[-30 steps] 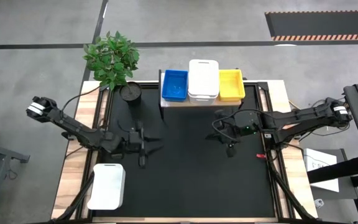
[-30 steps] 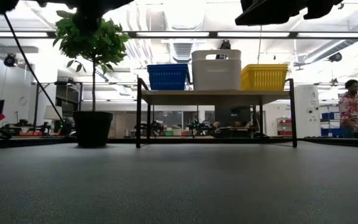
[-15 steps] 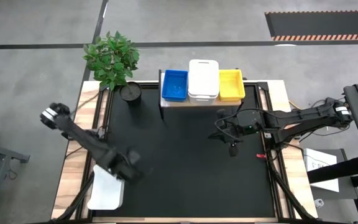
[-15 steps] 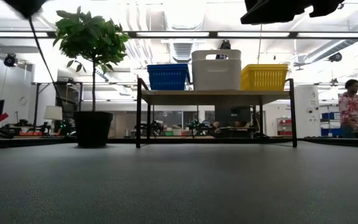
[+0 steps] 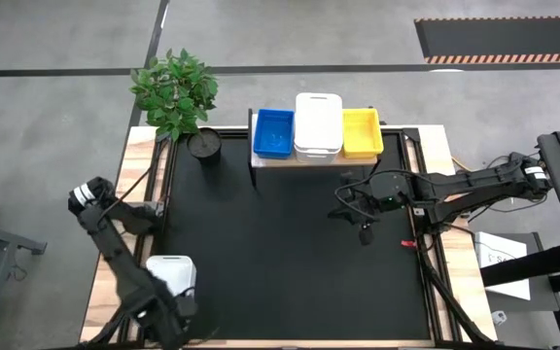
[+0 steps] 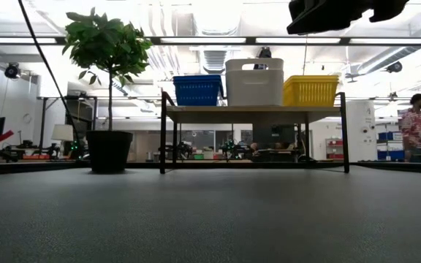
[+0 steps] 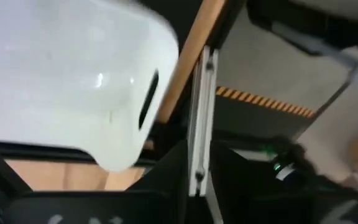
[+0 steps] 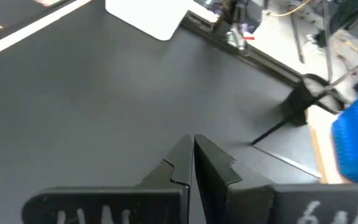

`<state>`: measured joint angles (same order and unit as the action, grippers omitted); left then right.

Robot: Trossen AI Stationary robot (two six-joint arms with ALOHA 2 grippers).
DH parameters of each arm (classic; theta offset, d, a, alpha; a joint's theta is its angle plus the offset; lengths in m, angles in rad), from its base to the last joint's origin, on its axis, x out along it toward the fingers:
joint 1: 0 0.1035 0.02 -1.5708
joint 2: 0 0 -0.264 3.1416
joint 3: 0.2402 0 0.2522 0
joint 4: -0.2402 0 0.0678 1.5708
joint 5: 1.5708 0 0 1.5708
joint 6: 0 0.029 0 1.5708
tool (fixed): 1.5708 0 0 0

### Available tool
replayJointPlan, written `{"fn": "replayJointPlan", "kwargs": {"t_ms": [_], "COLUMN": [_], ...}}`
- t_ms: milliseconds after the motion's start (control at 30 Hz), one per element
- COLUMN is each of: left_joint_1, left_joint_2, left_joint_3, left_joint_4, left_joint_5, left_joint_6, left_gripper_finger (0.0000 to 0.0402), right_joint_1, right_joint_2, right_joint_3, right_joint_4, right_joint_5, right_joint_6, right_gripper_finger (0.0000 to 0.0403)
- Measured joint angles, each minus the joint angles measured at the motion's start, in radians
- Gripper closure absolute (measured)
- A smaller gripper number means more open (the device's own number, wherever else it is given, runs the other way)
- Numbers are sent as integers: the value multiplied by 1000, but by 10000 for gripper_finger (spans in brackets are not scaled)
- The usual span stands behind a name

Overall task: Stack baskets on shelf by color
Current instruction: Stack the white bin on the other white bins on the shelf

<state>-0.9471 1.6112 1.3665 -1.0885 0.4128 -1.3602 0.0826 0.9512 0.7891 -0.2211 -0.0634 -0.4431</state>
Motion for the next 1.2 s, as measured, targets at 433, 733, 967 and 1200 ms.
{"fn": "replayJointPlan", "kwargs": {"t_ms": [433, 733, 967, 1200], "left_joint_1": [-122, -119, -105, -16], "left_joint_2": [0, 19, 20, 20], "left_joint_3": [-112, -159, -184, -212], "left_joint_4": [17, 45, 153, 165], "left_joint_5": [-123, -141, -167, -300], "left_joint_6": [-11, 58, 58, 124], "left_gripper_finger": [227, 225, 291, 394], "right_joint_1": [0, 0, 0, 0], "right_joint_2": [0, -1, -1, -1], "right_joint_3": [0, 0, 0, 0], "right_joint_4": [-38, -59, -59, -74], "right_joint_5": [-76, -76, -76, -76], "right_joint_6": [6, 26, 33, 39], "right_gripper_finger": [394, 394, 394, 394]}}
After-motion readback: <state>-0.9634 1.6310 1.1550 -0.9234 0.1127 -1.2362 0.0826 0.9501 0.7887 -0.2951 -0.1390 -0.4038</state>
